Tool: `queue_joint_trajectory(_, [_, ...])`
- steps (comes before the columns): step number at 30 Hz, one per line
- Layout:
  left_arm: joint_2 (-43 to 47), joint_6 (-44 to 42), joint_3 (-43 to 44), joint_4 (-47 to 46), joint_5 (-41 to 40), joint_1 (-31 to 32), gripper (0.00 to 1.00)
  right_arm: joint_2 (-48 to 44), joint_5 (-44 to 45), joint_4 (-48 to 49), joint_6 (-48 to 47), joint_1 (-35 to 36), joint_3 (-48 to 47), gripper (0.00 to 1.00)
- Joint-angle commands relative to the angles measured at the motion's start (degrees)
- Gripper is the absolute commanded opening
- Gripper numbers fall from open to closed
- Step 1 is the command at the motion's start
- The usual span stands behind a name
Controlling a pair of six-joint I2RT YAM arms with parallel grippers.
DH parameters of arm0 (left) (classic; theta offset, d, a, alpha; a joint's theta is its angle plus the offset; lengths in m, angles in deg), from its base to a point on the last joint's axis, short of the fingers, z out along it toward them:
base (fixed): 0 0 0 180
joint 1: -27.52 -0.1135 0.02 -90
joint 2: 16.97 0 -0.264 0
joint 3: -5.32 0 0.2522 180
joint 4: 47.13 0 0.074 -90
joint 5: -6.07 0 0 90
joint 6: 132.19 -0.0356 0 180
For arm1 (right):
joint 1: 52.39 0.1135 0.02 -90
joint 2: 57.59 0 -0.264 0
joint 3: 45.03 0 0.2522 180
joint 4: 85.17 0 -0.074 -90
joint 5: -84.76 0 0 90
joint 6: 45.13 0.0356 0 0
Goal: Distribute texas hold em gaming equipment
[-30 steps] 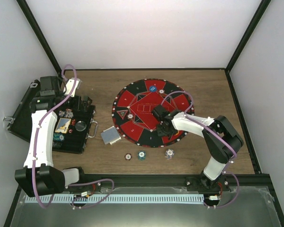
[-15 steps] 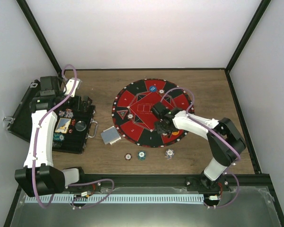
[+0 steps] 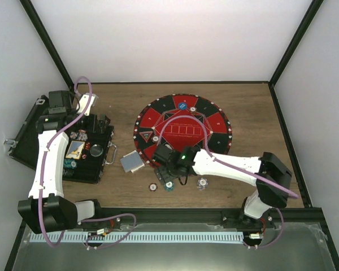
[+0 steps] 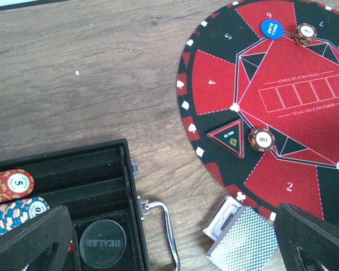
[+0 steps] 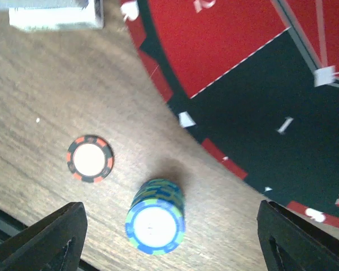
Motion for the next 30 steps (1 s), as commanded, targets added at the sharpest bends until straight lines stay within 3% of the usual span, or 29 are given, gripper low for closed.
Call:
queue_joint_trajectory(1, [-0.25, 0.32, 1.56, -0.75, 0.83, -0.41, 1.0, 3.47, -1.59, -1.0, 1.96, 2.92, -0.58, 0.84])
queue_joint_trajectory(22, [-0.15, 0.21, 1.53, -0.67, 0.22, -0.38, 1.0, 7.14, -3.87, 3.14, 2.51, 4.46, 4.23, 0.6])
queue_joint_trajectory(30, [0.2, -0.02, 1.3, -0.58, 0.02, -0.38, 1.0, 6.98, -3.56, 2.94, 2.69, 4.55, 3.57, 0.42])
